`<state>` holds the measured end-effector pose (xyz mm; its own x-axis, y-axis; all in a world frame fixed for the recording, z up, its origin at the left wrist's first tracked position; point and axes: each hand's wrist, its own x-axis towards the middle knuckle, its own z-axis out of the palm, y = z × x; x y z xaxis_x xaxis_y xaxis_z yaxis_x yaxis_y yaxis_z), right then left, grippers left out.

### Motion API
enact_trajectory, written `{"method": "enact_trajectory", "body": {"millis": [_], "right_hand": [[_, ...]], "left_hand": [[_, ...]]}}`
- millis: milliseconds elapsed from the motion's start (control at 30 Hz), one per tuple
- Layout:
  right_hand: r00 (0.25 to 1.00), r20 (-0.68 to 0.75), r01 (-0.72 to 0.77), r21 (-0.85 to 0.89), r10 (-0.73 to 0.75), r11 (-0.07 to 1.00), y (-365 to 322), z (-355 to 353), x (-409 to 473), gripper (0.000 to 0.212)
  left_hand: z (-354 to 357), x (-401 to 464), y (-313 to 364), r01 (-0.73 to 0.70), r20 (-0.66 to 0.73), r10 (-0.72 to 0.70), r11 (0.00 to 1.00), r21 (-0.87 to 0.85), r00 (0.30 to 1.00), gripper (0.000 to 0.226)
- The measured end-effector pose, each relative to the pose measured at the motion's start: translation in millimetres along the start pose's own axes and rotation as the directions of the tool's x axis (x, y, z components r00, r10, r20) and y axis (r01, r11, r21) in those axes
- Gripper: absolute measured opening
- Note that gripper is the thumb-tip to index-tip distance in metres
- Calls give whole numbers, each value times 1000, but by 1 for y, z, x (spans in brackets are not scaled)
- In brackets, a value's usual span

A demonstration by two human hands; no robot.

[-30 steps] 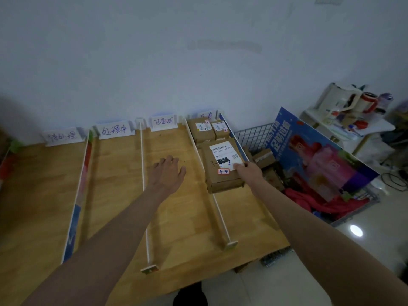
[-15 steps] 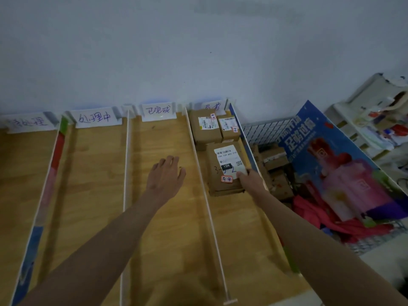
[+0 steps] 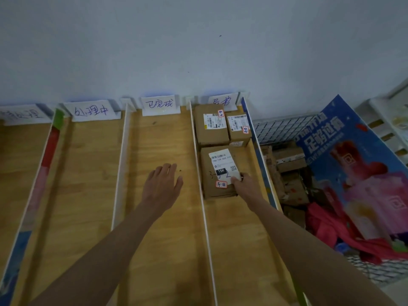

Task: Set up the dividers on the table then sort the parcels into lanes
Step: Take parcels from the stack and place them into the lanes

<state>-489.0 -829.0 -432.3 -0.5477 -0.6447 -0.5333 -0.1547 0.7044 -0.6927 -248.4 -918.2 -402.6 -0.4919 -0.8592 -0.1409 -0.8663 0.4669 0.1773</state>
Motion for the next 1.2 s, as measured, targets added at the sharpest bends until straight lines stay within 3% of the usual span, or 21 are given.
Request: {"method": "enact_trajectory", "body": {"millis": [467,633,733,800,867,967,1033,1200], "right_hand": [[999,20,45,-33,-44,998,10,17,29,42],[996,61,76,-140,-68,987,-1,9,29,38],[980,39,198,-293,-196,935,-26,-3,11,35],[922,30,361,-422,-386,832,-47,-12,-12,34],[809,58,514,-552,-585,656,-65,-18,-42,34],[644,143,624,-666,-751,409,-83,-18,-92,37],[582,180,662,-671,-793,333,-91,-9,-118,39],[514,242,718,-646,-823,259,-113,26,-171,48]], "left_hand": [[10,-13,1,97,27,-98,995,29,995,51],[-4,-19,7,115,9,-116,992,54,993,50],[-23,-22,12,133,-18,-133,990,52,991,51],[-38,-28,14,145,-49,-142,988,56,989,51],[-55,-40,15,156,-89,-151,987,49,985,51],[-75,-71,12,187,-147,-180,982,35,973,50],[-87,-97,7,217,-186,-206,975,45,961,50],[-117,-165,-21,312,-298,-280,948,64,912,49]]}}
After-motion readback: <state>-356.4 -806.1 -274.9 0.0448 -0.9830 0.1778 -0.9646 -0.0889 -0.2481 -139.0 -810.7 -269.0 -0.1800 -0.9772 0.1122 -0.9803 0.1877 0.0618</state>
